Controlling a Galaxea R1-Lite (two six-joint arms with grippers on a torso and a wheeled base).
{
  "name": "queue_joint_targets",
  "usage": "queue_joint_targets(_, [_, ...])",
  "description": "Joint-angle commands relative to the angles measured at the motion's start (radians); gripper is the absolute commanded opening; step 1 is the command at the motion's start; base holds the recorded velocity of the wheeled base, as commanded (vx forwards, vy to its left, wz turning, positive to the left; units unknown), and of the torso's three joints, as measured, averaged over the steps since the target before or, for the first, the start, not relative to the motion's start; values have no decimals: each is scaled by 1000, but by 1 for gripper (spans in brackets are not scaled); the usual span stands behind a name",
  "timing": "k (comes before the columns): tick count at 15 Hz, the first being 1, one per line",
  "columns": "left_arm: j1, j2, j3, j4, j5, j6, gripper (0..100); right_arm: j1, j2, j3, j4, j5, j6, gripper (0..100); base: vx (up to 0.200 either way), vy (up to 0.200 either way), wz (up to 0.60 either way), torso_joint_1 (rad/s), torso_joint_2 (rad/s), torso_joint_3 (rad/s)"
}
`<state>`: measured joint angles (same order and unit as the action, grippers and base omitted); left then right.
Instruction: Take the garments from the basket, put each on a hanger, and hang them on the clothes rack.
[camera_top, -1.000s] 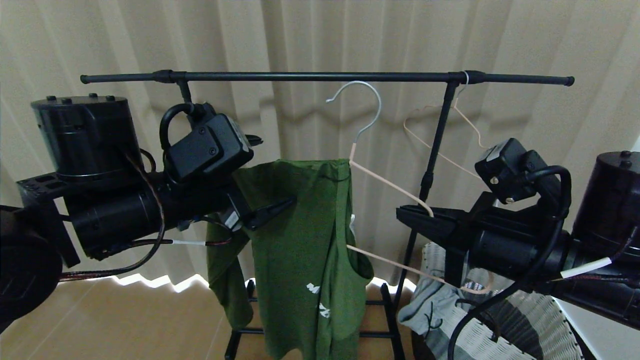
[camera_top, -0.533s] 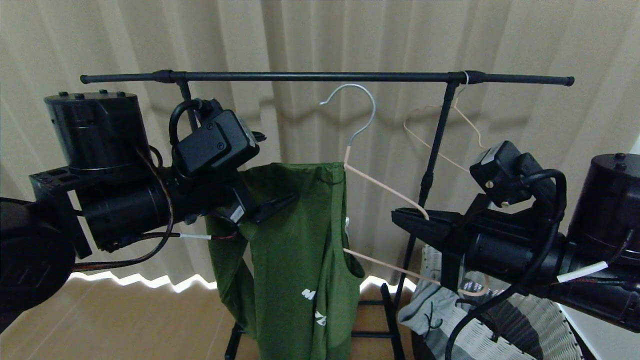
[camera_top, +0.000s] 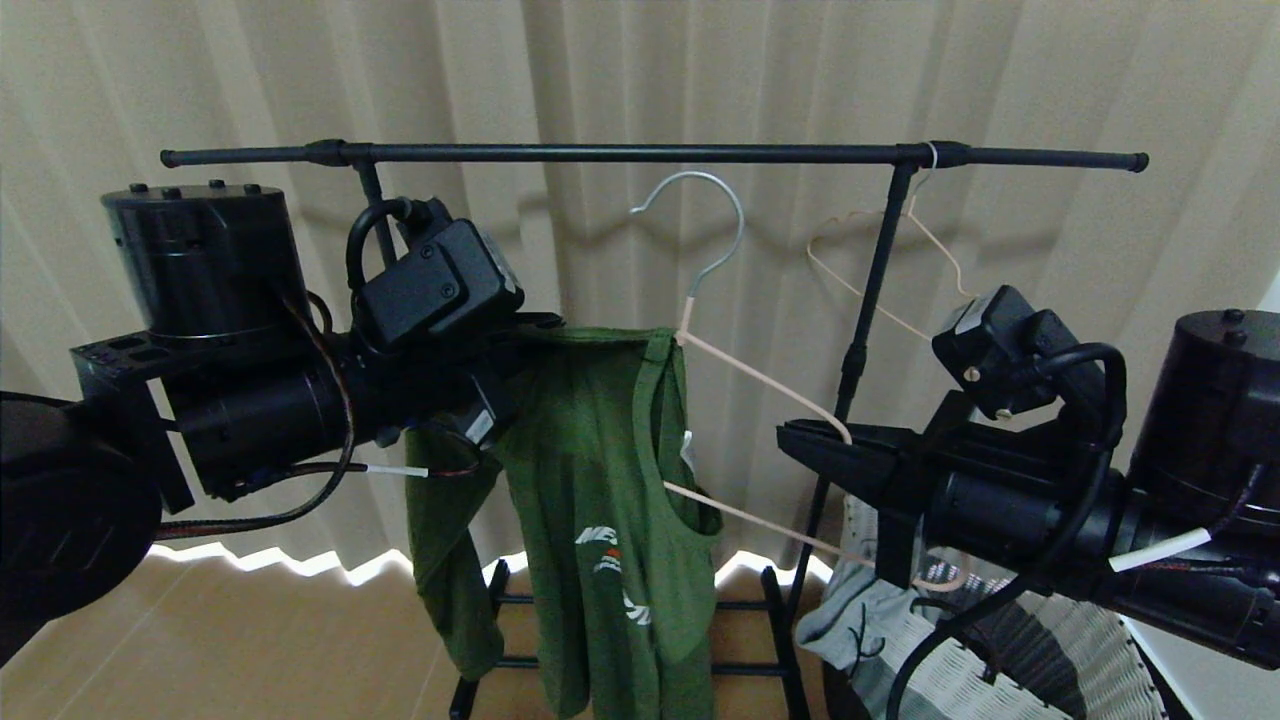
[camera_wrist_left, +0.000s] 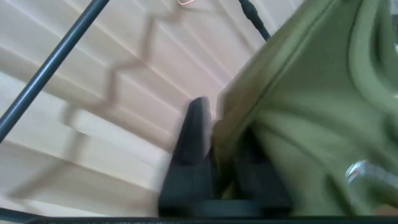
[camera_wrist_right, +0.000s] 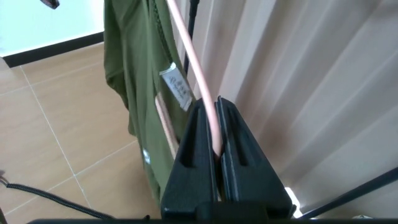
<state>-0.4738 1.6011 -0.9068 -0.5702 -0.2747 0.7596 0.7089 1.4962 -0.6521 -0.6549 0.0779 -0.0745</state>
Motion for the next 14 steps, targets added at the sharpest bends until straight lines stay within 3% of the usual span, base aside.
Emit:
queue_joint_targets(1, [0, 5, 0, 1, 0, 1, 0, 1, 3, 0, 0, 0, -1, 0, 0, 0, 0, 0, 0, 0])
queue_joint_targets(5, [0, 5, 2, 1, 2, 1, 0, 0, 1, 0, 0, -1, -1, 0, 0, 0, 0, 0, 0, 0])
queue_joint_targets(8, [1, 14, 22, -59, 5, 3, 0, 0, 1, 3, 3, -3, -2, 0, 0, 0, 0, 0, 0, 0])
queue_joint_targets(9, [3, 23, 29, -94, 8, 1, 0, 0, 1, 3, 3, -6, -2, 100, 0, 0, 0, 0, 0, 0])
queue_joint_targets(10, [4, 26, 31, -106, 15, 0, 0, 0, -1, 3, 1, -6, -2, 100, 0, 0, 0, 0, 0, 0])
queue_joint_targets(13, [34, 19, 45, -114, 161, -6, 0, -25, -43, 28, 0, -20, 1, 100, 0, 0, 0, 0, 0, 0])
queue_joint_targets(14, [38, 19, 49, -114, 170, -8, 0, -29, -56, 39, 0, -20, 1, 100, 0, 0, 0, 0, 0, 0])
